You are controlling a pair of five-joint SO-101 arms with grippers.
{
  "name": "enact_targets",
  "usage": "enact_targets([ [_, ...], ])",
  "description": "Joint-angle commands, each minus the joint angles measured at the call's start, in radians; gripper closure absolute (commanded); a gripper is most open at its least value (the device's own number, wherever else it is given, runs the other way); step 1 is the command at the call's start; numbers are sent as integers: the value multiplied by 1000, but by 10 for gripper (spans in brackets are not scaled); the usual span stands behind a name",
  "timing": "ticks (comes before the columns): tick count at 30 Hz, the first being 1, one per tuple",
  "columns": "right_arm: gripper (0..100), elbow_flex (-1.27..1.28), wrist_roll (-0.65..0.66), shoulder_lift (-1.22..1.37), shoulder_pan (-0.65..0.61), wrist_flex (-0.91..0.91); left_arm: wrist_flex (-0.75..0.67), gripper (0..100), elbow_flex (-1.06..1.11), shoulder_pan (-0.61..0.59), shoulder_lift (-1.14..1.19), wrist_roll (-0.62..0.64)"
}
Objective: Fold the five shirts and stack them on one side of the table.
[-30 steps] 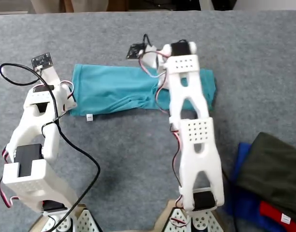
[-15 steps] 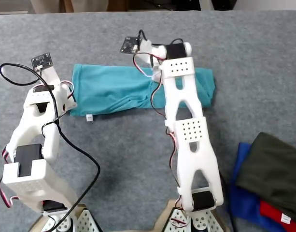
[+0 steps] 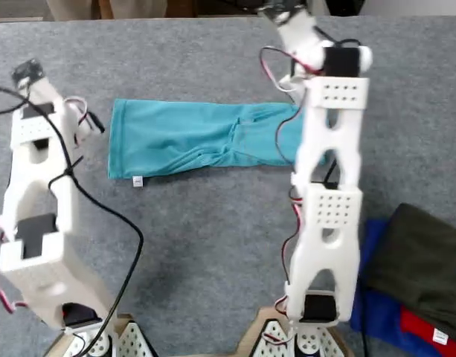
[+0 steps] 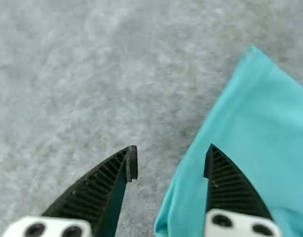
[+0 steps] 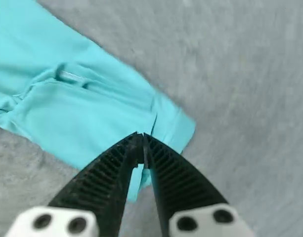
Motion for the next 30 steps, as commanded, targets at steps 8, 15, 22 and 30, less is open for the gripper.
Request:
enact_targets([
  [8, 992, 21, -49, -77, 120, -35, 296, 760, -643, 64, 418, -61],
  [15, 990, -22, -48, -62, 130, -34, 459, 764, -1019, 101, 696, -84],
  [22, 990, -31, -48, -64, 142, -32, 575, 790, -1261, 87, 888, -84],
  [30, 992, -64, -52, -62, 157, -34, 641, 982, -1392, 129, 963, -83],
])
